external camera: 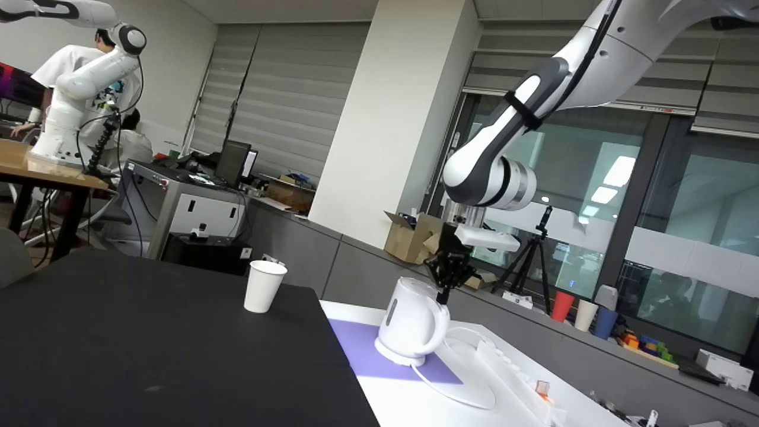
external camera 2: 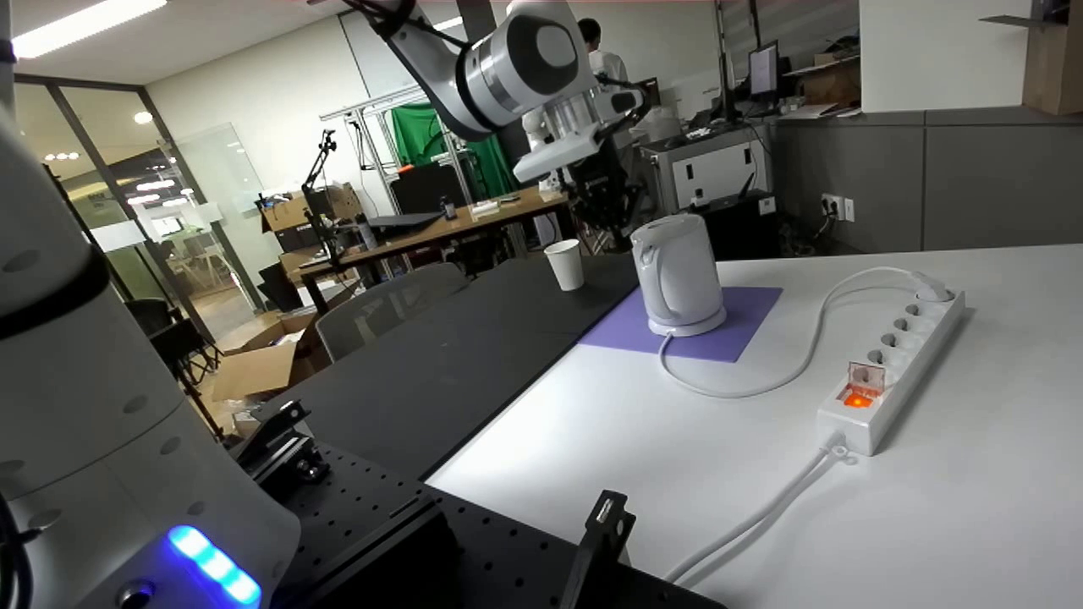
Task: Turn off the kettle then turn off the extension cable
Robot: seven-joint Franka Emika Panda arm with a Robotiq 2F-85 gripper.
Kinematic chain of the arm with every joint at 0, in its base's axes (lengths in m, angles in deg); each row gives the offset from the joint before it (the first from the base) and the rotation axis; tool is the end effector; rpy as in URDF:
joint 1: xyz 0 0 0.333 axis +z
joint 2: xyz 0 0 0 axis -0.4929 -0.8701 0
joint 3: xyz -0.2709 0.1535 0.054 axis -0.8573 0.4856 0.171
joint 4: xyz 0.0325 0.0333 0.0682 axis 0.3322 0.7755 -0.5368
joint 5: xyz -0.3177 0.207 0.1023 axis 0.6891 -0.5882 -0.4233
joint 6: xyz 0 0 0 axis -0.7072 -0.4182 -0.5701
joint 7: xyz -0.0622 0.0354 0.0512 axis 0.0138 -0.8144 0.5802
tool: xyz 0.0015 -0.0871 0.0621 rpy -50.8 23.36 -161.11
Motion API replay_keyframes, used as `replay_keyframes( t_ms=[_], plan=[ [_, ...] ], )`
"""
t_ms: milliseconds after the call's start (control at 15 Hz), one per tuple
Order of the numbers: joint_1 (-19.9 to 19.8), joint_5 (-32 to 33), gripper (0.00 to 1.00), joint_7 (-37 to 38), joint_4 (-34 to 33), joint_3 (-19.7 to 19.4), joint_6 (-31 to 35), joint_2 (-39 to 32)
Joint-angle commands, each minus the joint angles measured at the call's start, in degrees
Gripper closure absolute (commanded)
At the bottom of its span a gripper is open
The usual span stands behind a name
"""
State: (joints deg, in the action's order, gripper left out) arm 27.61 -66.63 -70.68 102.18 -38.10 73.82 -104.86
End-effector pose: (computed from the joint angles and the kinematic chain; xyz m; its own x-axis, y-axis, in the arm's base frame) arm 0.5854 -0.0679 0.2176 0.9958 -0.0499 0.0770 -0.0588 -0.9913 0.1177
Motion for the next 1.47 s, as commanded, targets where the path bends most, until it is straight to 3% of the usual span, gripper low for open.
replay_keyframes(
  t_ms=[0, 1400],
  plan=[
    [0.01, -0.32, 1.00, -0.10, -1.50, -0.83, -0.84, -1.18],
    [-1.15, -1.37, 1.00, -0.61, -4.51, -1.46, 0.05, -4.50]
  ],
)
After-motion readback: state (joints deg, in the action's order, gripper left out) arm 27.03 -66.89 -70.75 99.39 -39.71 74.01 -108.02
